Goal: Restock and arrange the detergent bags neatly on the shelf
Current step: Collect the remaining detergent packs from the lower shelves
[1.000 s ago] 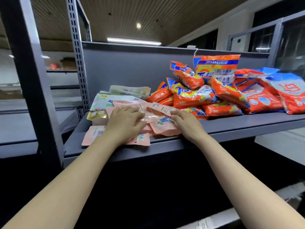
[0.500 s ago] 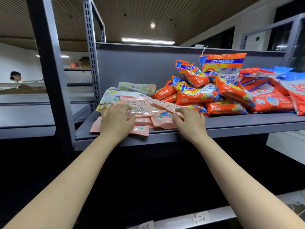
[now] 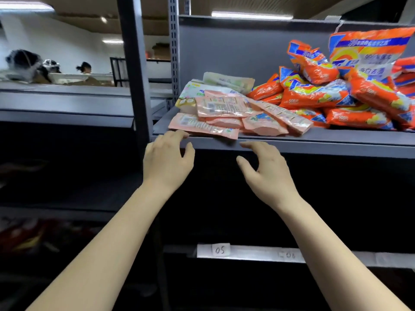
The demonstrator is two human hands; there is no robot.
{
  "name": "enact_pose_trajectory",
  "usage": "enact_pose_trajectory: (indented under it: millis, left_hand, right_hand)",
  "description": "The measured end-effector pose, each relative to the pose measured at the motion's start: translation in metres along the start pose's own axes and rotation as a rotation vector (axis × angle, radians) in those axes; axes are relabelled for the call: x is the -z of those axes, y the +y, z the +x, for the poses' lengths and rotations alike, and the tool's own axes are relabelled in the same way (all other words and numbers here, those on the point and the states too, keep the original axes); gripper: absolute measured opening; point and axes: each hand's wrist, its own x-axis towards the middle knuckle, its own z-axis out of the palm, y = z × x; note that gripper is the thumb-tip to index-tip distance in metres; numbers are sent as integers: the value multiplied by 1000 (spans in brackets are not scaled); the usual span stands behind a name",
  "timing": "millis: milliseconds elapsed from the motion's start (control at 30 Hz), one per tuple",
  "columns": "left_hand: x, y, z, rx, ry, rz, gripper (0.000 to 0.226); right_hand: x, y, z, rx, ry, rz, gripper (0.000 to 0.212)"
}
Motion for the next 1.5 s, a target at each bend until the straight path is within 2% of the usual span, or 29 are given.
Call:
enact_pose_trajectory:
  millis: [367, 633, 800, 1133, 1500]
  left_hand:
    - [45, -107, -80, 144, -20, 46, 27]
    - [101, -228, -119, 293, -109, 89, 27]
    - [142, -308, -136, 315, -161, 120, 26]
    - [204, -424, -143, 305, -215, 191, 25]
    - [209, -545, -108, 318, -209, 247, 26]
  right_hand:
    - [-72, -59, -62, 68, -158, 135, 35]
    - [-159, -145, -92, 20, -250, 183, 34]
    - [-214, -212, -105, -19, -282, 186, 35]
    - [-307, -318, -109, 62, -412, 35, 35]
    - [-421, -379, -65, 90, -513, 37, 38]
